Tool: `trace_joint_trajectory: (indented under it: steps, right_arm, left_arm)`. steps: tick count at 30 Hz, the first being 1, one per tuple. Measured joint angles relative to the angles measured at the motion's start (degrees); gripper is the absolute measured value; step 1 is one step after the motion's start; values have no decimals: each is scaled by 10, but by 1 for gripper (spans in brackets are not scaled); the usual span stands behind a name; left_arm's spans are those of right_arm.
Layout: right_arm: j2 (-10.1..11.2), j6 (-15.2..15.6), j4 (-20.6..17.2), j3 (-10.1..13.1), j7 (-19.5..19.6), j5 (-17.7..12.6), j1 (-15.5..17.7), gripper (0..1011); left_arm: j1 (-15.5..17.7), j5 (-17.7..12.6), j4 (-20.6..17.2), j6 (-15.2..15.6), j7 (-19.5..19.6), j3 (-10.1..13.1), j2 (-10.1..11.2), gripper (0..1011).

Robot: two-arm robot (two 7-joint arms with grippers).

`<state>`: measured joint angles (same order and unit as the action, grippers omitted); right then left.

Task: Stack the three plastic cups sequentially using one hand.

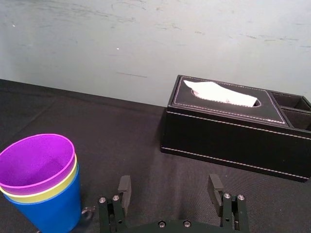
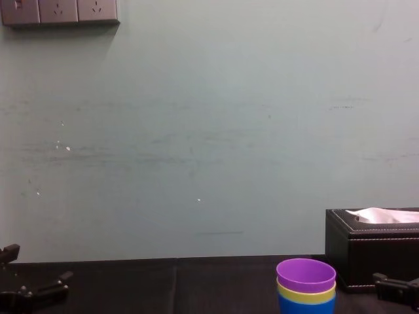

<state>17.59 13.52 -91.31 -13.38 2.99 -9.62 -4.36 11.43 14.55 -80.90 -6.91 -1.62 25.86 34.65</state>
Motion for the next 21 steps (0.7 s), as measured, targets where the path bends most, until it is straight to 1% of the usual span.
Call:
trace_joint_trajectory:
  steps: [21]
  right_arm:
    - [0,0,0,0,0,0,0,1004]
  left_arm:
    - [0,0,0,0,0,0,0,1010]
